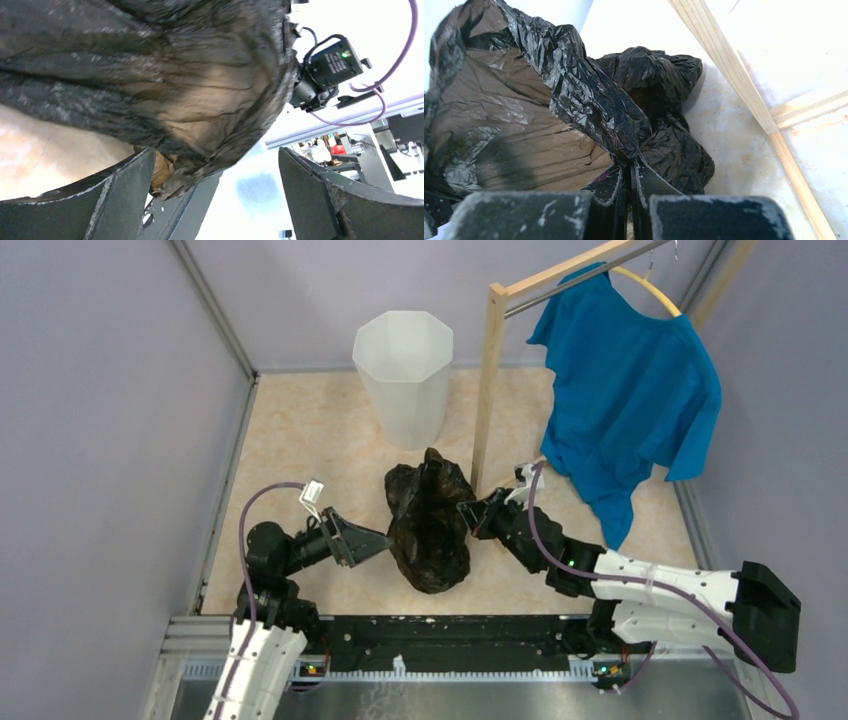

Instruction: Put the trash bags into the trash bin

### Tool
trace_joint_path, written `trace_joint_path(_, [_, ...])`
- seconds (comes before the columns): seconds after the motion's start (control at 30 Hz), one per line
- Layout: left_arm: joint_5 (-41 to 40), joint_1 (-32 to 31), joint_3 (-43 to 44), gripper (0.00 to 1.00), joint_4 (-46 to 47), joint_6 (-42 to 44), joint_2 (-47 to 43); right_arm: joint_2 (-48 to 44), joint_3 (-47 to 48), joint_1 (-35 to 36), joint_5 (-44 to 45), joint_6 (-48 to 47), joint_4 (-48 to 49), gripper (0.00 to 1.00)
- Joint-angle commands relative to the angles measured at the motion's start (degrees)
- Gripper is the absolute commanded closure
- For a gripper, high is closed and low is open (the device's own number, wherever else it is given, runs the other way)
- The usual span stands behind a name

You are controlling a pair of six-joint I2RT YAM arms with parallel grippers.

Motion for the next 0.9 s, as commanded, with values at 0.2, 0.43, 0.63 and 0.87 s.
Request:
trace_joint_path(0.2, [4.8,-1.6,-0.4,0.01,8.9,2.0,1.8,0.1,4.3,-0.9,-2.1,1.1,2.0,1.0])
trace_joint_path(0.43, [2.9,-7.6,1.9,0.02,0.2,9.6,8.0,1.9,5.3,-1.8,-2.7,1.6,2.6,1.0])
trace_joint_path(0.63, [-8.3,-11.3,5.4,0.32,-10.6,14.0,10.6,2.0,6.7,-2.9,-3.1,1.5,1.6,1.0])
trace_joint_path(0.87, [-22.4,-11.3,14.0,0.79,-21.0,16.6,11.0,-1.1,6.9,-3.4,-2.1,-1.5,-4.0,1.0])
